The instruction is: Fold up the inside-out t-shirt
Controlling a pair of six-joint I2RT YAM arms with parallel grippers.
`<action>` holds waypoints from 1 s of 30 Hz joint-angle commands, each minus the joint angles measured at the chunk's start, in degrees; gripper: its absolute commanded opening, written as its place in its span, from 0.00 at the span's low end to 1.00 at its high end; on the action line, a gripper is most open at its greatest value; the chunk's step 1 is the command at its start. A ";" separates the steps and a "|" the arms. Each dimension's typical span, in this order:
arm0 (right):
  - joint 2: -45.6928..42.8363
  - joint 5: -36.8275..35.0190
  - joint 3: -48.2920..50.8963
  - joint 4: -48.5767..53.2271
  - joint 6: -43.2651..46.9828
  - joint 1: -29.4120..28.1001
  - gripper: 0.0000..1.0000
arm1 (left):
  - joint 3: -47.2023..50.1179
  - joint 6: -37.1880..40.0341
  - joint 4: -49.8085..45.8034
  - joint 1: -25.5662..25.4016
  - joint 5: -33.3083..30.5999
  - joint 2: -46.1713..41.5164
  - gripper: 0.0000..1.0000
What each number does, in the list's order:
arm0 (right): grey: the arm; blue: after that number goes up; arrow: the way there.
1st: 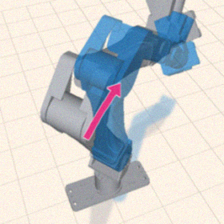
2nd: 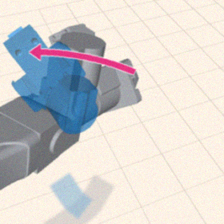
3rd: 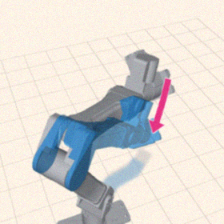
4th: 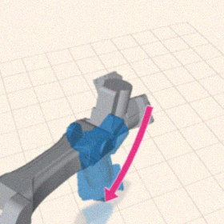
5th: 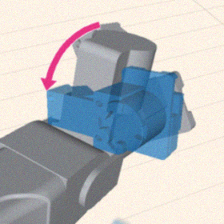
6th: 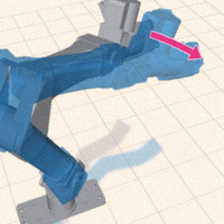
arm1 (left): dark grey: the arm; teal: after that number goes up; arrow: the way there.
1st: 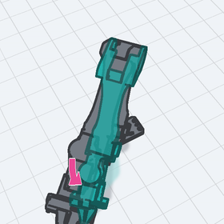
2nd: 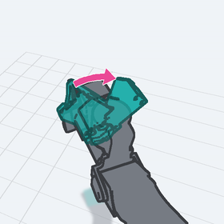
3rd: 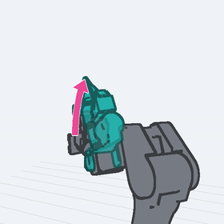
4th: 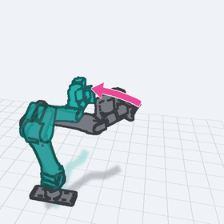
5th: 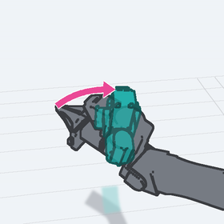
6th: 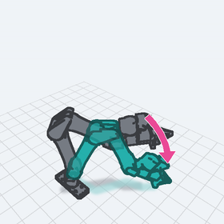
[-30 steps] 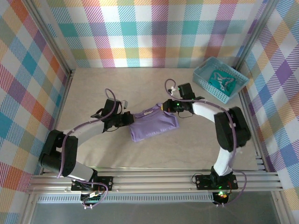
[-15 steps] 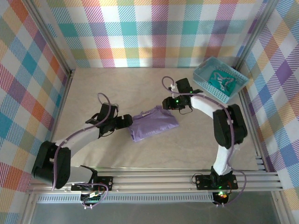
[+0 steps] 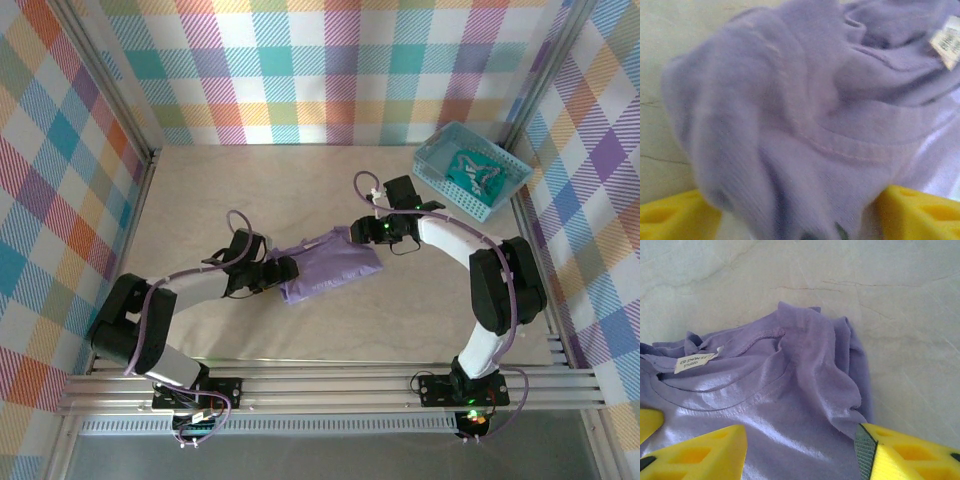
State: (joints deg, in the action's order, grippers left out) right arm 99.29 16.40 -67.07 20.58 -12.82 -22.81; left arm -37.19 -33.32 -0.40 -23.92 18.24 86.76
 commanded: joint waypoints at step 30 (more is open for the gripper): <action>-10.72 5.98 8.71 -3.78 -0.18 0.31 0.61 | -93.25 58.34 -58.00 25.85 -56.30 49.96 0.01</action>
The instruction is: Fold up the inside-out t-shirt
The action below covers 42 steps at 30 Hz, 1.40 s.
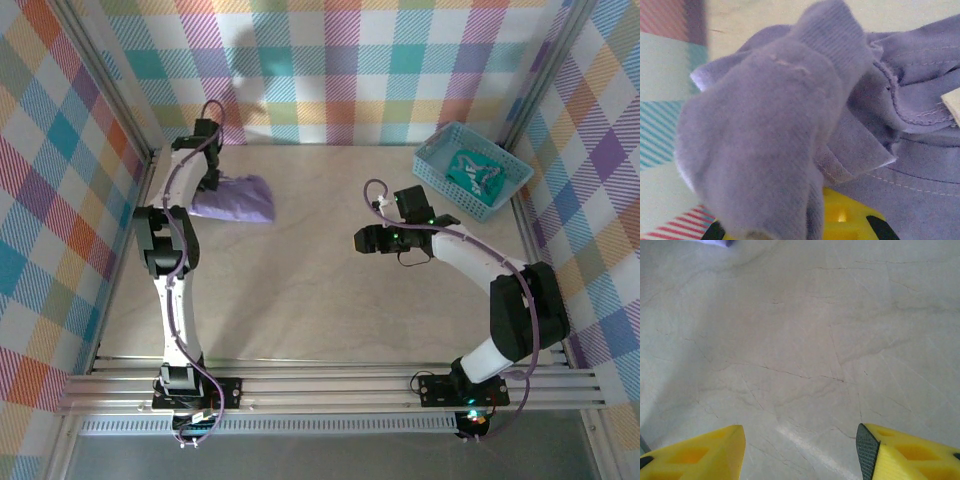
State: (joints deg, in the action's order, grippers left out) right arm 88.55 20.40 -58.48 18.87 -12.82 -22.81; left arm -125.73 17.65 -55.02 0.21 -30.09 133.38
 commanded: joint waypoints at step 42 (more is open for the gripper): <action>-4.06 -38.45 30.23 -54.32 19.86 11.60 1.00 | 98.04 -19.21 87.47 -2.37 22.46 -55.06 1.00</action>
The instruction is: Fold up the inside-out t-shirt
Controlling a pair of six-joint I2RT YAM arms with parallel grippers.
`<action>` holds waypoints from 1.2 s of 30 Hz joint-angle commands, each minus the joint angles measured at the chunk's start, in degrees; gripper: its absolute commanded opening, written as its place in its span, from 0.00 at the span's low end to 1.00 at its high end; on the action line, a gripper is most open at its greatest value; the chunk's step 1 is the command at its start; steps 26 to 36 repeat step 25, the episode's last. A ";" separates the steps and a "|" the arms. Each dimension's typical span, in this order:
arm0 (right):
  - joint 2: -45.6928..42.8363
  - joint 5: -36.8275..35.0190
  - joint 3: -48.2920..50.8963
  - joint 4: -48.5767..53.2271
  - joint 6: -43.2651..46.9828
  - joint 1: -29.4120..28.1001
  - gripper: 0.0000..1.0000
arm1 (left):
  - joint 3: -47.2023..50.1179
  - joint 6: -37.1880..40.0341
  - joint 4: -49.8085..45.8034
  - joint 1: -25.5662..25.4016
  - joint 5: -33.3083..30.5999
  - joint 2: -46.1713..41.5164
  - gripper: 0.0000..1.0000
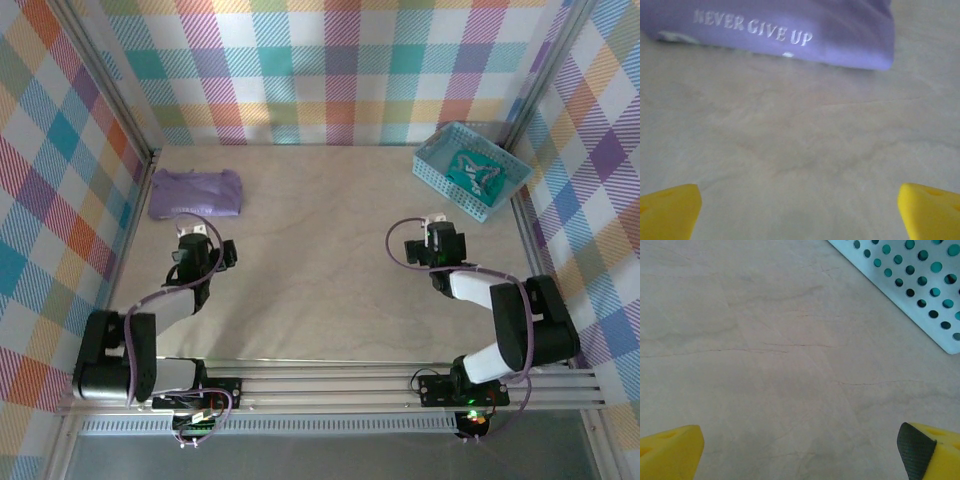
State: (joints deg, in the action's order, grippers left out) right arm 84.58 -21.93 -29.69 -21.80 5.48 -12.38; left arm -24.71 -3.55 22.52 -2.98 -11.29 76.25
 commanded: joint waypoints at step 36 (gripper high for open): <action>3.29 18.95 6.68 -26.63 -5.91 10.63 1.00 | 0.28 5.31 23.10 0.26 10.24 13.50 1.00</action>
